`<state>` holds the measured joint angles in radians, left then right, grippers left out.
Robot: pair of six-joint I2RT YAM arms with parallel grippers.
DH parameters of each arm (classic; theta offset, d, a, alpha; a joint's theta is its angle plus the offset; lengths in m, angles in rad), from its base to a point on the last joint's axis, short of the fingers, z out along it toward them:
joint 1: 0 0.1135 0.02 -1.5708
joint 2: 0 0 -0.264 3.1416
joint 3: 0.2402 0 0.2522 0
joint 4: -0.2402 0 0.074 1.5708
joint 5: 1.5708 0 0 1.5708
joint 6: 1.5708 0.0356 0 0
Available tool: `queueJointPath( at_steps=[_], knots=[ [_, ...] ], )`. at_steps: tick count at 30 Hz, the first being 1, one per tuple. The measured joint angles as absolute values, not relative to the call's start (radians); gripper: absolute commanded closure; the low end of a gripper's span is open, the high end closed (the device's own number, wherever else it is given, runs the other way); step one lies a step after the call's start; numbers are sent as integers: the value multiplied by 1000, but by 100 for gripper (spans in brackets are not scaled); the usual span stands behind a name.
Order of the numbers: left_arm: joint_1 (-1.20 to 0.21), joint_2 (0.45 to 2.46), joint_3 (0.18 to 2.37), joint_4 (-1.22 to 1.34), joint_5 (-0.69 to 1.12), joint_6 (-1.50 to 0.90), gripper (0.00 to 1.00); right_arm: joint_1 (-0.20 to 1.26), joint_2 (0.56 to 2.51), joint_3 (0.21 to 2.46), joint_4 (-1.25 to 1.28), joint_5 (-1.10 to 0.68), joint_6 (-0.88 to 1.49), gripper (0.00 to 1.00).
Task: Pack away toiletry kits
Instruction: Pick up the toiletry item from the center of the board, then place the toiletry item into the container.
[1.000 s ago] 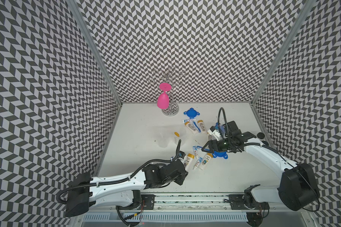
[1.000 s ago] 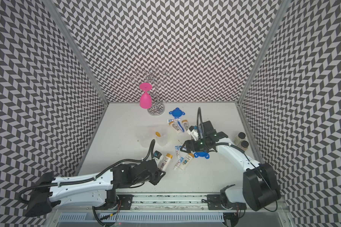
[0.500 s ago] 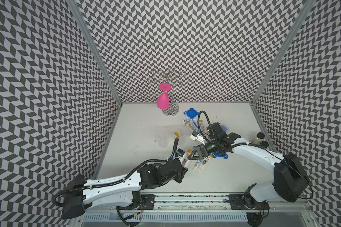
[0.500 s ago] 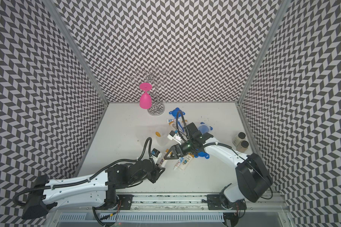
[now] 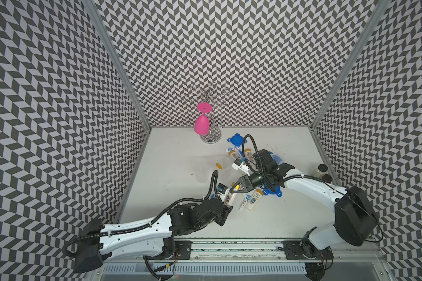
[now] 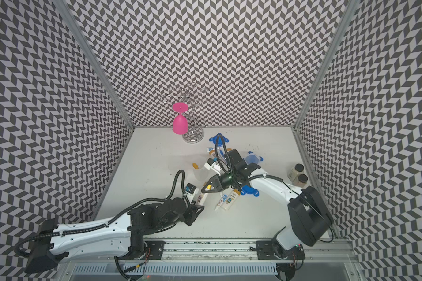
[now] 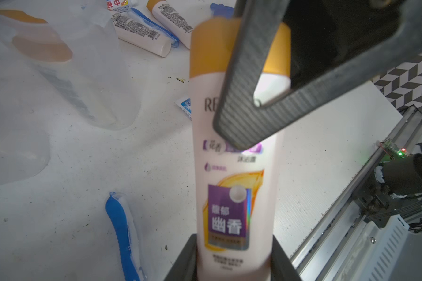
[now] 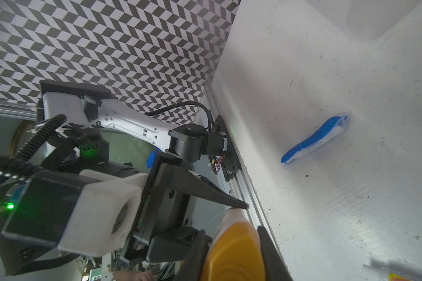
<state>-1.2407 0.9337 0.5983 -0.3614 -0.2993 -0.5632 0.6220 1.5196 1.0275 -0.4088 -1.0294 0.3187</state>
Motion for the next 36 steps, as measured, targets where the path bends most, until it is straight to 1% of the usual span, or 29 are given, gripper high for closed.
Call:
queueJointPath(
  at_steps=[1,2,3,4,5,7,8,10,14,18,26,31,36],
  knots=[
    [-1241,935,599,-363,-310,-558,93,622,1526,1036,-414,-1022,332,100],
    [-1240,937,599,-363,-320,-552,87,622,1533,1045,-419,-1019,341,100],
    [-1238,939,599,-363,-329,-549,79,622,1538,1054,-422,-1017,342,100],
    [-1238,937,599,-363,-339,-548,65,622,1541,1066,-429,-1011,340,100],
    [-1238,933,599,-363,-348,-548,48,625,1544,1082,-445,-1002,333,100],
    [-1234,910,599,-368,-358,-559,24,629,1549,1132,-492,-978,303,100],
    [-1226,888,599,-377,-356,-572,17,631,1555,1180,-525,-947,280,100],
    [-1201,826,596,-389,-336,-603,11,630,1571,1287,-576,-882,236,100],
    [-1096,674,571,-433,-279,-696,6,630,1600,1492,-621,-727,172,100],
    [-1040,570,537,-513,-222,-809,6,633,1638,1621,-621,-574,144,100],
    [-1013,577,537,-654,-176,-942,6,680,1762,1735,-622,-302,65,100],
    [-1000,599,537,-678,-162,-973,7,705,1810,1736,-632,-213,23,100],
    [-999,638,530,-667,-147,-981,7,726,1817,1728,-632,-140,-15,100]
  ],
)
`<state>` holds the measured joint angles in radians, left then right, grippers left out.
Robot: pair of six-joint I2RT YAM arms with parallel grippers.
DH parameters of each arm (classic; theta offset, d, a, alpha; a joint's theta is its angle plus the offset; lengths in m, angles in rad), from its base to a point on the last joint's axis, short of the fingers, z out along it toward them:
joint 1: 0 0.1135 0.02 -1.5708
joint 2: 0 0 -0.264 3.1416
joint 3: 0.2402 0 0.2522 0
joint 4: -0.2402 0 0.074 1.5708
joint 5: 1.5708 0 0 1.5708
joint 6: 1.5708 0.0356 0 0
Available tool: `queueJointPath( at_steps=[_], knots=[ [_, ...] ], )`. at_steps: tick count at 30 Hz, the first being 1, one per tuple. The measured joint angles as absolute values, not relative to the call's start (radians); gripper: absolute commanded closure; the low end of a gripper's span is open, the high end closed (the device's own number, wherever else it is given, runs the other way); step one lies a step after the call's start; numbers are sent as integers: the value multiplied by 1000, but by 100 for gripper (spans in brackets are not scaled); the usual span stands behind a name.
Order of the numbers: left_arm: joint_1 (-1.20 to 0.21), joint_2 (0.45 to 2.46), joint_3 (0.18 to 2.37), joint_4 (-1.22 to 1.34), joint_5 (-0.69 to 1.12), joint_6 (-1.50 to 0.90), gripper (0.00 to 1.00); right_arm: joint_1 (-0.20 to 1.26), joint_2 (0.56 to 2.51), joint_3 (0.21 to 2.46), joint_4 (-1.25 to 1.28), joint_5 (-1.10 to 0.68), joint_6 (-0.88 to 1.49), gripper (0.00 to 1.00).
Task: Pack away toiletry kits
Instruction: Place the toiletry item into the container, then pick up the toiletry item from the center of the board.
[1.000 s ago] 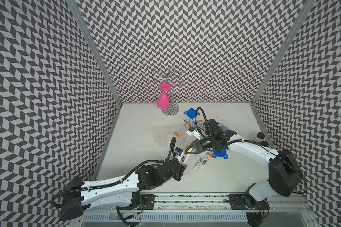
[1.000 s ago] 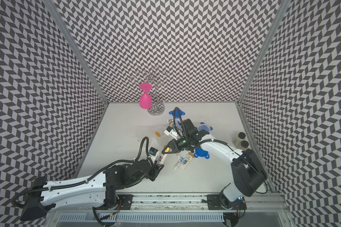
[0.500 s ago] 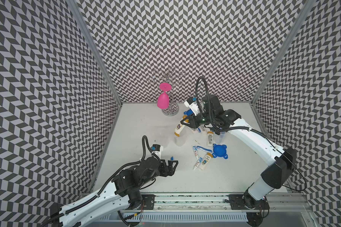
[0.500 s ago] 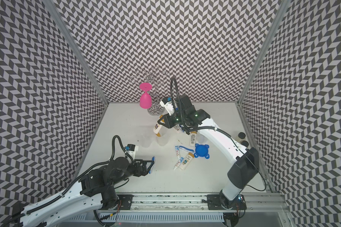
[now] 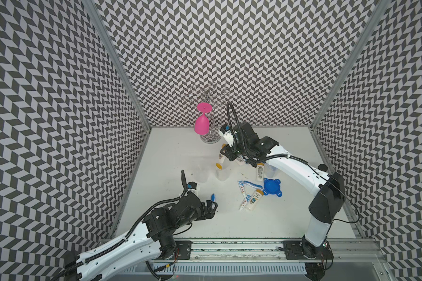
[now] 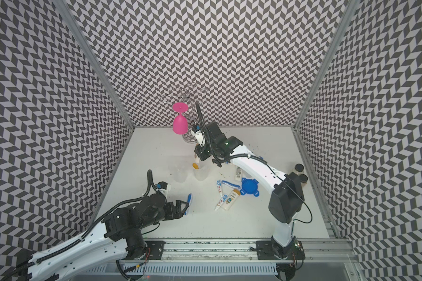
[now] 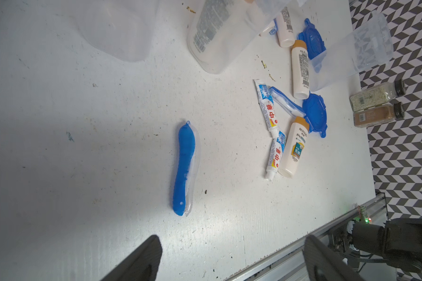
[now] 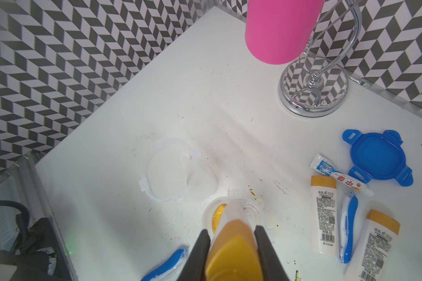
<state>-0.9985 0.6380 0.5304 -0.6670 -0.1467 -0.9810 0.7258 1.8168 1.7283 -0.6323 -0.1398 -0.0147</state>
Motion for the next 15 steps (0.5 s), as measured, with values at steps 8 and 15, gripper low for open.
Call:
queueJointPath(
  at_steps=[8,15],
  knots=[
    [-999,801,518,-602,-136,-936,10,741,1822,1650,-624,-83,-41,100],
    [-998,979,518,-546,-168,-892,30,743,1851,1630,-625,-57,-46,100]
  ],
)
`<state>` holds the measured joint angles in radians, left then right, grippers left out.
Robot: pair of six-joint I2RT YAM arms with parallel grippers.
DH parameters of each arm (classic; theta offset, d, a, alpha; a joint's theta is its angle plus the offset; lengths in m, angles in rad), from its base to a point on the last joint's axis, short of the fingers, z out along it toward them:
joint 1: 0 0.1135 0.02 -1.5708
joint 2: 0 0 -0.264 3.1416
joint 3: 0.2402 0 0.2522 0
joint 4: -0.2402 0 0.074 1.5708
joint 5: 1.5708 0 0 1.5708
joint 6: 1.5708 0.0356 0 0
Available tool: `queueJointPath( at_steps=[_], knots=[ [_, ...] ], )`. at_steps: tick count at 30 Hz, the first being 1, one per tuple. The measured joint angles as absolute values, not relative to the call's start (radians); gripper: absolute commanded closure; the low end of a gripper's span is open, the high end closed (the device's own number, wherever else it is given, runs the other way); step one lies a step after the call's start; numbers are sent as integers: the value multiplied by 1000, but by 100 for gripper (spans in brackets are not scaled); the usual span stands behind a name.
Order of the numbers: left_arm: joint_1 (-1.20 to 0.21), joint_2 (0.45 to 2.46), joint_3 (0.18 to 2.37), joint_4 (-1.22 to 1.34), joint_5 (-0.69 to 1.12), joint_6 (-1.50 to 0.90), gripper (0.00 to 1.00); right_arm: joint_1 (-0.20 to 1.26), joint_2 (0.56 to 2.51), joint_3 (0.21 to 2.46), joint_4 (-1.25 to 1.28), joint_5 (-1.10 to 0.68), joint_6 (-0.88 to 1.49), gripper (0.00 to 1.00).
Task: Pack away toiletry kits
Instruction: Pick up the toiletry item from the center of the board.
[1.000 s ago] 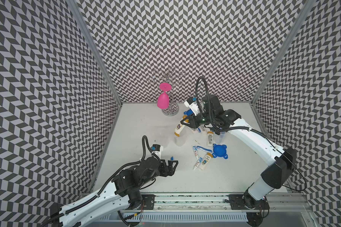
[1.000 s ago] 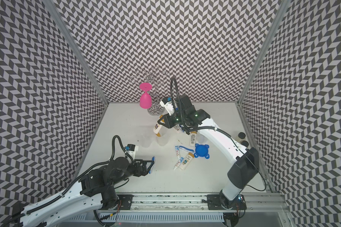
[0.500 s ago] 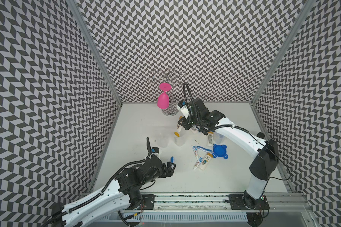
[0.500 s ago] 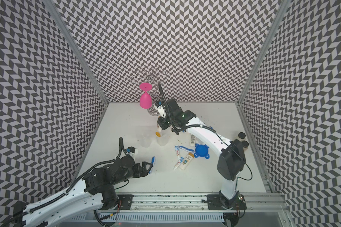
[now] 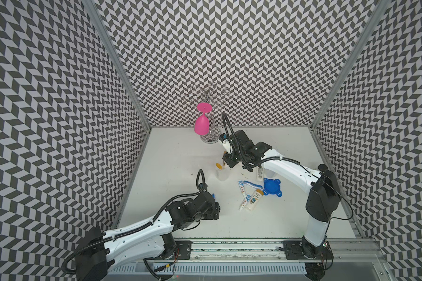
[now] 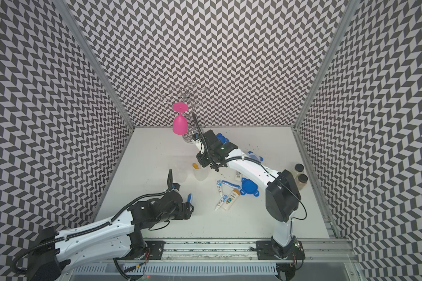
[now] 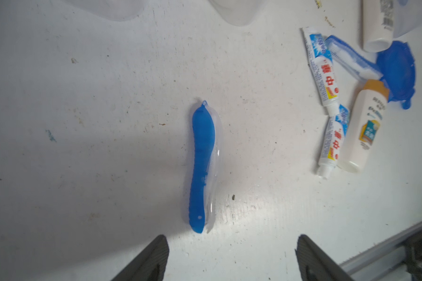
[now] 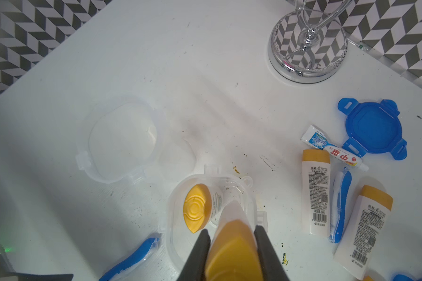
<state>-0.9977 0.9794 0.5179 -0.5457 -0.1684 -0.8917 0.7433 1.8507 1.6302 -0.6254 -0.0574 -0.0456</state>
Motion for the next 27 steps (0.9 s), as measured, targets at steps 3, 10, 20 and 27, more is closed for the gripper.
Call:
queueJointPath(
  at_steps=[3,10,20,27],
  knots=[
    [-996,1068,518,-528,-183,-860,34,743,1856,1619,-625,-58,-45,100],
    [-992,1172,519,-503,-217,-817,34,743,1861,1578,-607,-61,-44,92],
    [-987,1276,520,-385,-224,-753,61,743,1864,1568,-598,-69,-35,75],
    [-985,1287,520,-352,-219,-734,95,743,1863,1578,-607,-67,-25,67]
  ],
)
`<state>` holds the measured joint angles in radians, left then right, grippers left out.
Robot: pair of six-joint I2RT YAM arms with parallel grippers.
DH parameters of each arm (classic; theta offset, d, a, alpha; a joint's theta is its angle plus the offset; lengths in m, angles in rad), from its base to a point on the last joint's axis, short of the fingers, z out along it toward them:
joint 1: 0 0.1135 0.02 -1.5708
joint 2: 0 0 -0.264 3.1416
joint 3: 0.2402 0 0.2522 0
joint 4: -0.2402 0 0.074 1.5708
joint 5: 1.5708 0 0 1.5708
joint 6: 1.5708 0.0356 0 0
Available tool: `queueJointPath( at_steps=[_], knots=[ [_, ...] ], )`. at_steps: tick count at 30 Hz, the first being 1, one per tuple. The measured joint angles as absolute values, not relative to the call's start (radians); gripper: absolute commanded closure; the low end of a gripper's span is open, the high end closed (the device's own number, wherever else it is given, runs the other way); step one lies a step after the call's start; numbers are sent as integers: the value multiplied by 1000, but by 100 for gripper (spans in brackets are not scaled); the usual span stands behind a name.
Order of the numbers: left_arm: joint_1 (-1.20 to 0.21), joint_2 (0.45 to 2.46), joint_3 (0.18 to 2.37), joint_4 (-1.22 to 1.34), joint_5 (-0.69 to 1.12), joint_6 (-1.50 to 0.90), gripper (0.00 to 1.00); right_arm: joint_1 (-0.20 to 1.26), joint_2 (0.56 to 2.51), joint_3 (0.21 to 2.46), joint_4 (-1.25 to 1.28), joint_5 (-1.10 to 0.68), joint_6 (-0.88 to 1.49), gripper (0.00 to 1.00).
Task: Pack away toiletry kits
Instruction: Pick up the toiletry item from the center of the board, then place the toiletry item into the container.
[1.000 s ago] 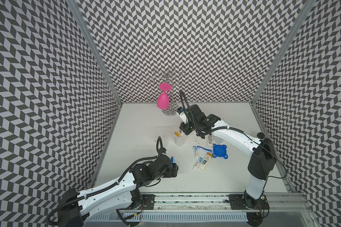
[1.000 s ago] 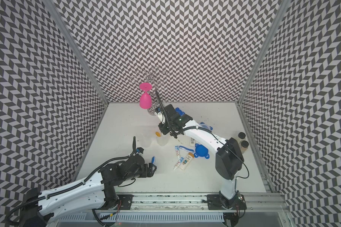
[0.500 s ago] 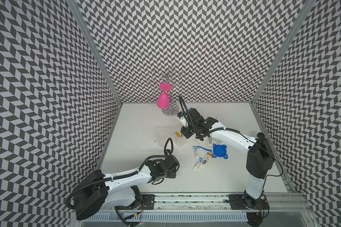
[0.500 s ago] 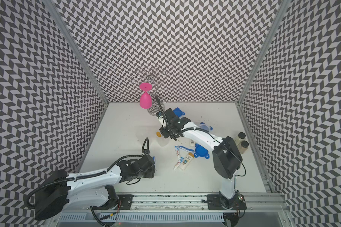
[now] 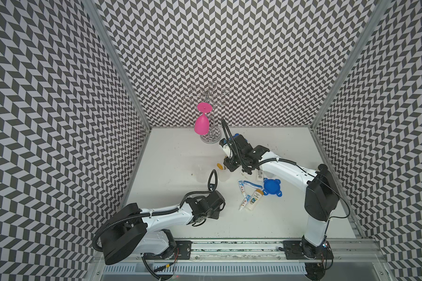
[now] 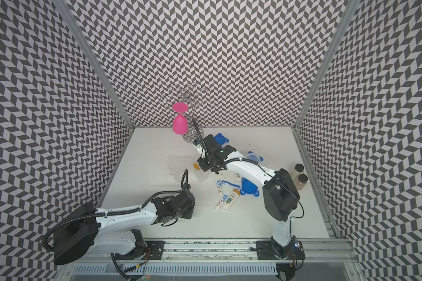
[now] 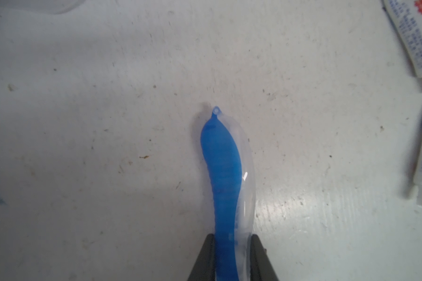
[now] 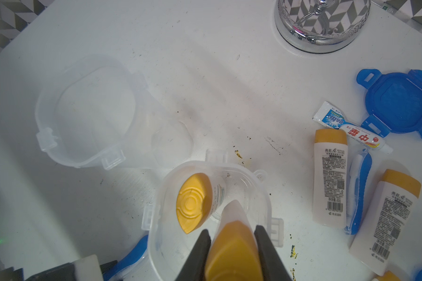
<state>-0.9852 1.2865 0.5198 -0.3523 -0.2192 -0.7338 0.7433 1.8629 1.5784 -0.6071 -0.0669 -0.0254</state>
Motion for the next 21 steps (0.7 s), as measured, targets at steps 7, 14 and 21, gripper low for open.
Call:
queueJointPath(
  at_steps=[7,14,21],
  knots=[
    [-985,1257,517,-371,-212,-727,100,741,1834,1617,-605,-62,-10,57],
    [-985,1178,527,-427,-211,-719,100,725,1801,1646,-638,-79,4,52],
    [-997,969,606,-436,-212,-637,100,603,1598,1487,-712,-358,36,35]
  ],
)
